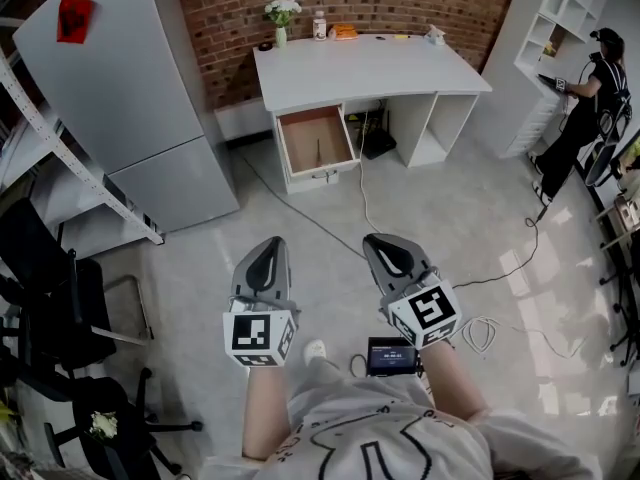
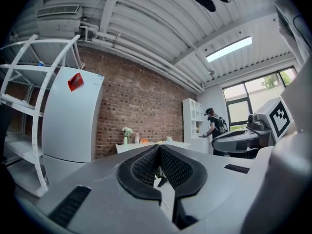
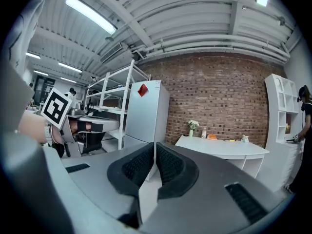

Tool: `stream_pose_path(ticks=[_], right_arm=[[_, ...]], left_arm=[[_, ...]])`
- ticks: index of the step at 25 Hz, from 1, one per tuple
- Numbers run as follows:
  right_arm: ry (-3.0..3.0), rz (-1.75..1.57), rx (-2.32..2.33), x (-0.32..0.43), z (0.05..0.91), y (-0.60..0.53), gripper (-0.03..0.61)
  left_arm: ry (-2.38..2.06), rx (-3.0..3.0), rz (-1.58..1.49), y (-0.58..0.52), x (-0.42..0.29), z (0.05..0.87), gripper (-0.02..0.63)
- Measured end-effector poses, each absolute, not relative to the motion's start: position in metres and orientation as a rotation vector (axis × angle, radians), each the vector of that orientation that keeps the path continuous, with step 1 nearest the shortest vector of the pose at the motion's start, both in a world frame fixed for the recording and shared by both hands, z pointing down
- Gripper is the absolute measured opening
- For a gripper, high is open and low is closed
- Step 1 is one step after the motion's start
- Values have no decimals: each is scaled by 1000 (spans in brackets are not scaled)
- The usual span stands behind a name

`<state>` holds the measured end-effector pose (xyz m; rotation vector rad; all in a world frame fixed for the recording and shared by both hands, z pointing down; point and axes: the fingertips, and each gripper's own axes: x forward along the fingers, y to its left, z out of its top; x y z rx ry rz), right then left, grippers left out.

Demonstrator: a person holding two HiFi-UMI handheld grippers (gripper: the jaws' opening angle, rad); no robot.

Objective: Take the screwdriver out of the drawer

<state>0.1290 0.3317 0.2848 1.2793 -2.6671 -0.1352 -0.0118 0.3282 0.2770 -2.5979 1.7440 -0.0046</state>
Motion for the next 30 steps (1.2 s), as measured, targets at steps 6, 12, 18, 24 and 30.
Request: stream_pose_path(ticks=[6,12,18,24,30], right_arm=[[-2642,-104,1325,111,282,266,28],[-2615,-98,1352,92,284,225,28],[-2602,-89,1344,80,291,208,28],[-2594,-68,1363,78,296,192,28],[-2595,-80,1326,71,305,166,28]], left_arm=[[1666,-2660,-40,258,-23,276,8],[1599,-2715,-76,210,-31,282,8],[1616,-2725,-91,188,-49,292,8],[1649,-2705,-80,170,-65,293,8],[1697,-2694,-83,141,-79,304,8]])
